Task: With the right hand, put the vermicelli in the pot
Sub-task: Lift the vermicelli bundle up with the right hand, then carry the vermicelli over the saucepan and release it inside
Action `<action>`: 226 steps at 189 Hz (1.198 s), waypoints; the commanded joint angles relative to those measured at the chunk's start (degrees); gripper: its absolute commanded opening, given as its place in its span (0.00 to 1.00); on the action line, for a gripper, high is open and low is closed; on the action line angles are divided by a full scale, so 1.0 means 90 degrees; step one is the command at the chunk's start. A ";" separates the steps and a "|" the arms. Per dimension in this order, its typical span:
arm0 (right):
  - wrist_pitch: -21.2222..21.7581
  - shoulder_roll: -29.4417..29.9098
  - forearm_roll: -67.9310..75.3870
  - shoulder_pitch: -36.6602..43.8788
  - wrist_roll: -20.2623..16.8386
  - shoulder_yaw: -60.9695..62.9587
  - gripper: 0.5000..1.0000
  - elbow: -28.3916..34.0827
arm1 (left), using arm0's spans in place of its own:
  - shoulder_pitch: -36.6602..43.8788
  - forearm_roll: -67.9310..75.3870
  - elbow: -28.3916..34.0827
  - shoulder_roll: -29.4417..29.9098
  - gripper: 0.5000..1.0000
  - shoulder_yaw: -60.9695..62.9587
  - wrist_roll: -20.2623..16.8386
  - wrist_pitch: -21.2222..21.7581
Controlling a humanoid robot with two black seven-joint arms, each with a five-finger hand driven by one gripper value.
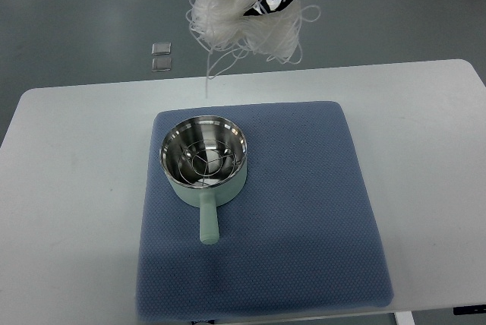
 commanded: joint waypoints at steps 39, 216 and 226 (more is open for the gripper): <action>-0.0317 0.2157 -0.0118 -0.0658 -0.0016 -0.0486 0.00 -0.1371 | -0.0010 -0.0002 0.0048 0.0000 1.00 -0.0008 -0.0001 -0.0008; -0.0893 0.3056 -0.0841 -0.2543 -0.0007 -0.0438 0.68 -0.2269 | -0.0010 -0.0012 0.0057 0.0000 1.00 -0.0008 -0.0001 0.0001; -0.0932 0.3056 -0.0841 -0.2563 -0.0007 -0.0438 0.74 -0.2318 | -0.0010 -0.0012 0.0057 0.0000 1.00 0.0001 -0.0001 0.0001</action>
